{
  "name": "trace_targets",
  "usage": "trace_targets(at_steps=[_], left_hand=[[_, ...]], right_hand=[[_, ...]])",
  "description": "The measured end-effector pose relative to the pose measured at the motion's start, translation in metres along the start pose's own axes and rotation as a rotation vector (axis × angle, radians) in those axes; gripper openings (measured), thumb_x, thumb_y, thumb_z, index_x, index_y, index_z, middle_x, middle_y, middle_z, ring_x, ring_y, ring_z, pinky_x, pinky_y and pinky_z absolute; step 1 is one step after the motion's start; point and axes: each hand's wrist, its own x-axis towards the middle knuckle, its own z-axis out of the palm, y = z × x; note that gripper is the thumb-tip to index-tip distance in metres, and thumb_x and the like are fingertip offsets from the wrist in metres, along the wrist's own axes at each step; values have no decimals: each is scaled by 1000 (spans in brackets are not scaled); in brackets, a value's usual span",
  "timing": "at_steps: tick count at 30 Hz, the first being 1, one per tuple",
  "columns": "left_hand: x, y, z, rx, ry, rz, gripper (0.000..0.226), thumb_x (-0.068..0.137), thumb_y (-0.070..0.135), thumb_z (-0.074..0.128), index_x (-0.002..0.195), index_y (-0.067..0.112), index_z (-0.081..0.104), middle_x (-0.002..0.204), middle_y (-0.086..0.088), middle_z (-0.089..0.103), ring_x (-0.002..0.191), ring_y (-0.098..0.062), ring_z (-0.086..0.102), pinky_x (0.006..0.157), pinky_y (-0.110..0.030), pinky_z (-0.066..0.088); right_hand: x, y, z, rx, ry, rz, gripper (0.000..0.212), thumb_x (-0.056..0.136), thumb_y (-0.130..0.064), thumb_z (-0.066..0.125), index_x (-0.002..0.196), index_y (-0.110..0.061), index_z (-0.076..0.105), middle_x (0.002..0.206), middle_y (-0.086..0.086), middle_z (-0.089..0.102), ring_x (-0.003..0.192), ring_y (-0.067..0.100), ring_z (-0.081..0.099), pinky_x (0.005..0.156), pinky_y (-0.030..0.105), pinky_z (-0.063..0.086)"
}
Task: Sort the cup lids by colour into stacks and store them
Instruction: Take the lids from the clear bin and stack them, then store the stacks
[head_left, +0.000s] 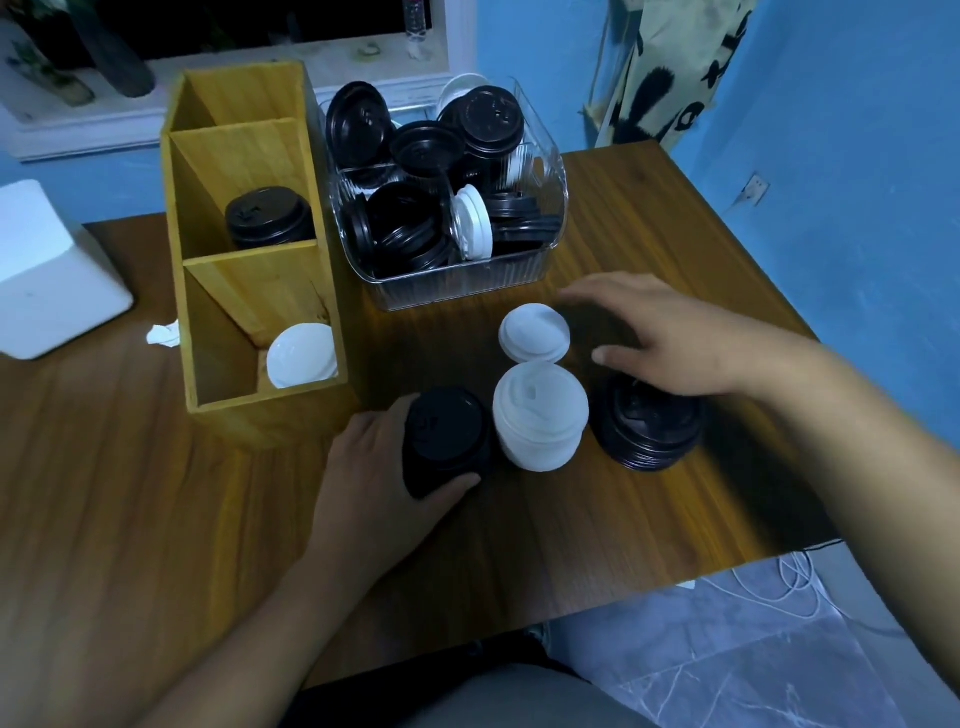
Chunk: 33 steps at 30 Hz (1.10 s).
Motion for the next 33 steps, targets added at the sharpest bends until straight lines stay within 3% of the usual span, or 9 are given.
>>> trace_targets(at_steps=[2,8,13,15,19,23,26,29,33], left_hand=[[0,-1,0,0,0,5,97,70,79,66,146,25,42,136,5,58,124,-14,47,103,-31,39],[0,-4,1,0,-7,21,95,71,79,66,146,26,41,134,7,58,122,-12,47,101,-28,37],[0,-5,1,-2,-5,23,94,72,81,65,146,29,40,136,10,57,123,-10,45,101,-25,33],[0,-6,2,-2,-7,32,94,72,82,64,146,29,40,135,10,58,122,-10,46,101,-26,35],[0,-8,2,-5,-4,44,93,73,83,62,145,29,40,134,10,58,120,-9,46,99,-25,35],[0,-8,3,-13,-4,51,93,74,83,60,146,27,41,134,10,58,121,-11,47,101,-29,39],[0,-8,3,-29,0,58,93,75,82,62,146,26,42,134,9,58,120,-12,49,101,-33,44],[0,-8,2,-36,10,62,93,75,81,64,145,24,44,133,9,59,119,-13,50,101,-38,46],[0,-8,3,-29,17,70,92,75,79,66,145,23,44,132,8,60,117,-13,51,99,-35,45]], right_hand=[[37,2,5,-29,-44,-63,73,94,-21,69,155,-36,33,162,-11,31,149,17,25,122,48,27],[90,-1,25,-195,-196,-66,72,91,-35,72,154,-34,36,158,-5,38,146,24,29,120,46,29],[80,-5,22,-95,-227,-98,70,91,-15,71,152,-30,42,160,-8,36,147,15,30,120,34,25],[76,0,20,-29,-162,-74,73,88,-24,76,152,-30,41,159,-7,36,146,13,31,120,31,25],[76,1,29,-121,17,33,77,80,-63,73,143,-25,50,130,1,51,118,20,50,102,37,46],[80,0,34,-190,4,9,71,78,-60,77,137,-24,56,126,0,56,114,21,55,97,39,49],[67,-2,14,-59,103,-19,67,76,-53,80,134,-25,60,120,-5,57,113,18,55,93,29,44],[37,-11,-8,116,208,-37,65,76,-49,81,134,-31,61,121,-14,57,111,10,56,93,32,51],[2,-37,-10,75,13,-145,71,75,-52,79,141,-37,56,134,-23,53,123,0,52,104,22,43]])
